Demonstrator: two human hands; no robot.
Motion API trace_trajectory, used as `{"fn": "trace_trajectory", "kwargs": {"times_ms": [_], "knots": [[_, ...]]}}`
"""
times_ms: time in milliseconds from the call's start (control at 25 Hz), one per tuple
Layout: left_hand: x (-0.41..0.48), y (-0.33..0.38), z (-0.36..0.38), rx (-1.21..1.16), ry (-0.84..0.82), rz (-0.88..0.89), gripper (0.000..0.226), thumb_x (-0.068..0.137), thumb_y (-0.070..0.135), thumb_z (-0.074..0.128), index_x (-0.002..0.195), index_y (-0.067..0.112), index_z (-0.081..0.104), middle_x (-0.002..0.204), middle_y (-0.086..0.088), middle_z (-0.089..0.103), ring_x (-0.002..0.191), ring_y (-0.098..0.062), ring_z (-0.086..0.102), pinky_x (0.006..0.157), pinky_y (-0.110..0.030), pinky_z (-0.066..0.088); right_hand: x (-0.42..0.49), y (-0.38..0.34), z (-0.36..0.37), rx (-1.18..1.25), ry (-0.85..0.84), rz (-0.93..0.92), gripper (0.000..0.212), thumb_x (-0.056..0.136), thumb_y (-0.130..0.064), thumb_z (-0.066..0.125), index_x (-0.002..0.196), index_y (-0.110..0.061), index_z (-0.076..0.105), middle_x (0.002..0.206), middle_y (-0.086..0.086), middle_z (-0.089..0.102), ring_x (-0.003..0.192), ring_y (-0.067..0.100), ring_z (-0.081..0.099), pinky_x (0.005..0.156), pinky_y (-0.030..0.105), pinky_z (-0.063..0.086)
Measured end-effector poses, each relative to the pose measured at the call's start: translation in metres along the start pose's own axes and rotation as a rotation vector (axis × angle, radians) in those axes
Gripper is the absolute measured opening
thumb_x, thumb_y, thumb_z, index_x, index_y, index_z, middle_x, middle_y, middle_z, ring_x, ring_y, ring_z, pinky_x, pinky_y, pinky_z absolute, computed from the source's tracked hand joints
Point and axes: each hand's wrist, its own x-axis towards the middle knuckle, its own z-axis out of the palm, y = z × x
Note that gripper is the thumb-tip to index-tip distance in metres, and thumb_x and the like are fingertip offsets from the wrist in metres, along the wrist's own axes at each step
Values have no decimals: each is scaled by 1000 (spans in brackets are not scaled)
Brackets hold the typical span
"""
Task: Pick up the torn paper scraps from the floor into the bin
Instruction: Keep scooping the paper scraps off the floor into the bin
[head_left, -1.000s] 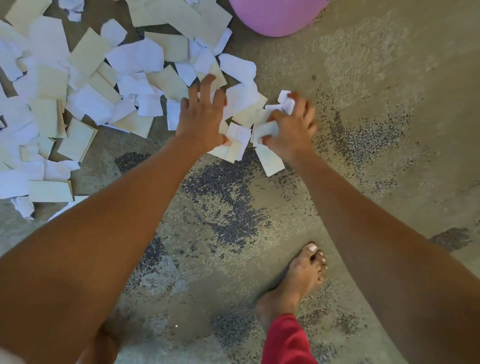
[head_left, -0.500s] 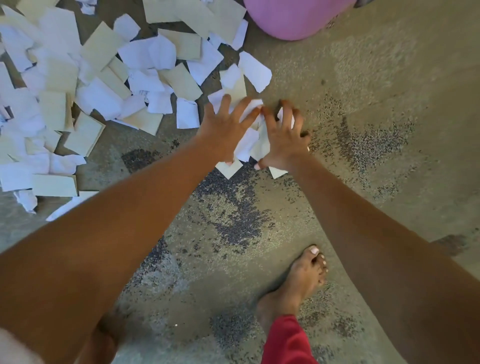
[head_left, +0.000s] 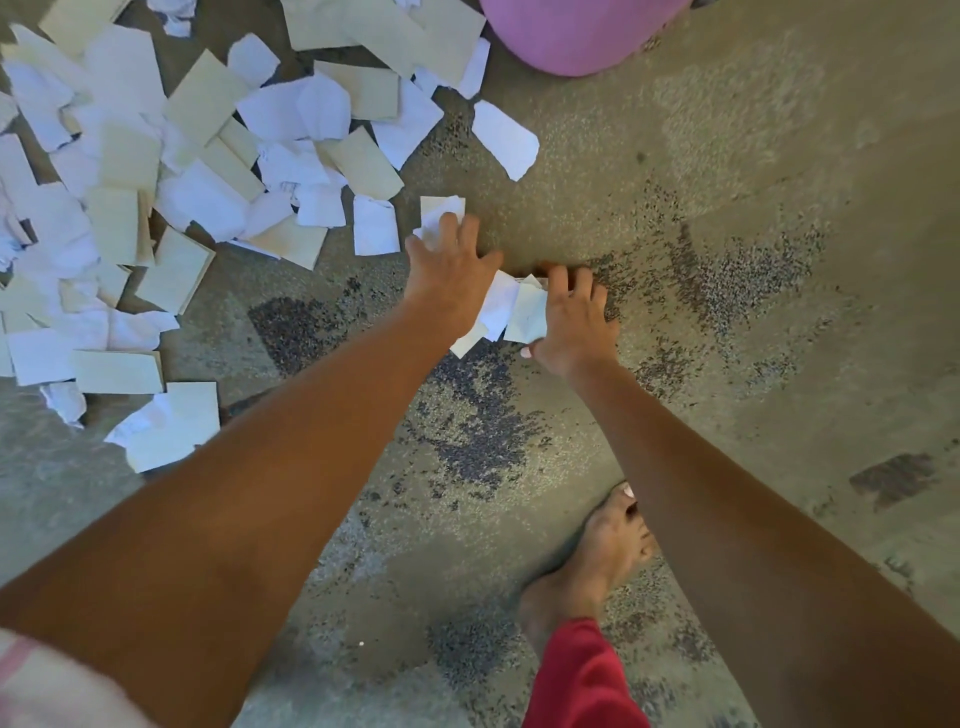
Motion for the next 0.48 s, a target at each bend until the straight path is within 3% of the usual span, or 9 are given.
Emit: {"fn": "trace_trajectory", "kwargs": {"times_ms": [240,480], "knots": [[-8,-16,9,-162,66,-22,40,74,19,79,112,18,66,147,-14,23,129,-40,28,98,-53,42,5,3,-5,177,4,-48,72,73,-11,79,133,-15,40,132,16,45,122,36,43,95,45,44],[-8,-32,7,-344,0,124,48,83,8,66,129,12,54,137,-14,44,127,-37,38,95,-49,47,-7,-1,0,439,-16,-31,55,79,-11,73,130,-18,53,114,14,65,113,32,54,85,34,46]]}}
